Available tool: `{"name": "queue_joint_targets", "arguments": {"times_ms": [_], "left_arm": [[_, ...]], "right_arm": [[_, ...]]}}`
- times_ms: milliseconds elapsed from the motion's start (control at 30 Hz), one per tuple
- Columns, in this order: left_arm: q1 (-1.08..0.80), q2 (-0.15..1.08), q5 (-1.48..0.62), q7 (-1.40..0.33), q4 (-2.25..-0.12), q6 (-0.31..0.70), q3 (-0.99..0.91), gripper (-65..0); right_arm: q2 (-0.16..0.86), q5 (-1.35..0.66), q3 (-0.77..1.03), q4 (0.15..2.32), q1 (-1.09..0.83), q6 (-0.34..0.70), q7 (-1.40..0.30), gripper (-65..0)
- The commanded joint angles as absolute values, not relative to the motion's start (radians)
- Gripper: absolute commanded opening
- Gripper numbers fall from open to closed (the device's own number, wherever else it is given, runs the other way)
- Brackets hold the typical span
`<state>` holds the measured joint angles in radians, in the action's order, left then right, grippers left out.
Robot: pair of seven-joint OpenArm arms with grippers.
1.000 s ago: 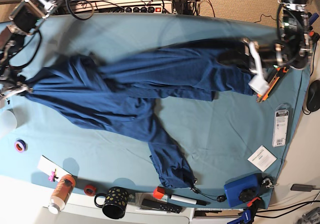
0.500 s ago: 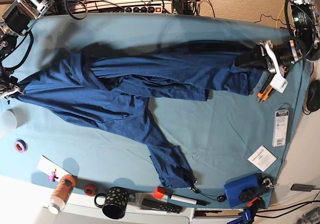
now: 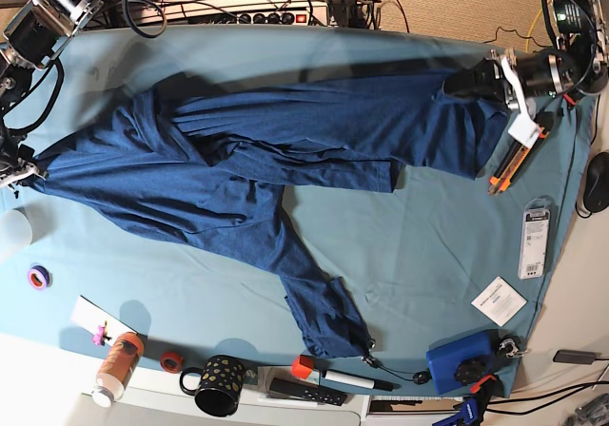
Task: Layout the t-shirt on the table in an organized manner, then fold the t-shirt properly
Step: 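Spread the shirt by pulling both grippers apart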
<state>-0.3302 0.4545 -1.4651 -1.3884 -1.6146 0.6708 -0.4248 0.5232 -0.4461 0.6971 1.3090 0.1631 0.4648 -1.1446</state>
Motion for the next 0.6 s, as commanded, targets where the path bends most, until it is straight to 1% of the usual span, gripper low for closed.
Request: {"name": "queue_joint_targets", "arguments": {"times_ms": [0, 233, 333, 433, 567], "left_arm": [[-0.334, 0.474, -1.484, -1.396, -1.63, 0.67, -0.434, -65.0], [-0.352, 0.474, -1.484, -1.396, -1.63, 0.671, -0.434, -65.0], [-0.351, 0.474, -1.484, -1.372, -1.63, 0.698, -0.434, -65.0], [-0.346, 0.474, -1.484, -1.368, -1.63, 0.698, -0.434, -65.0], [-0.347, 0.474, -1.484, -1.369, -1.63, 0.698, -0.434, -65.0]], "right_arm": [[0.557, -0.444, 0.702, 1.327, 0.18, 0.459, -1.111, -65.0], [0.557, -0.453, 0.702, 1.327, 0.179, 0.46, -1.153, -65.0], [0.556, -0.456, 0.702, 1.327, 0.177, 0.461, -1.168, -65.0], [0.557, -0.456, 0.702, 1.327, 0.177, 0.484, -1.171, -65.0], [0.557, -0.456, 0.702, 1.327, 0.177, 0.486, -1.17, -65.0]]}}
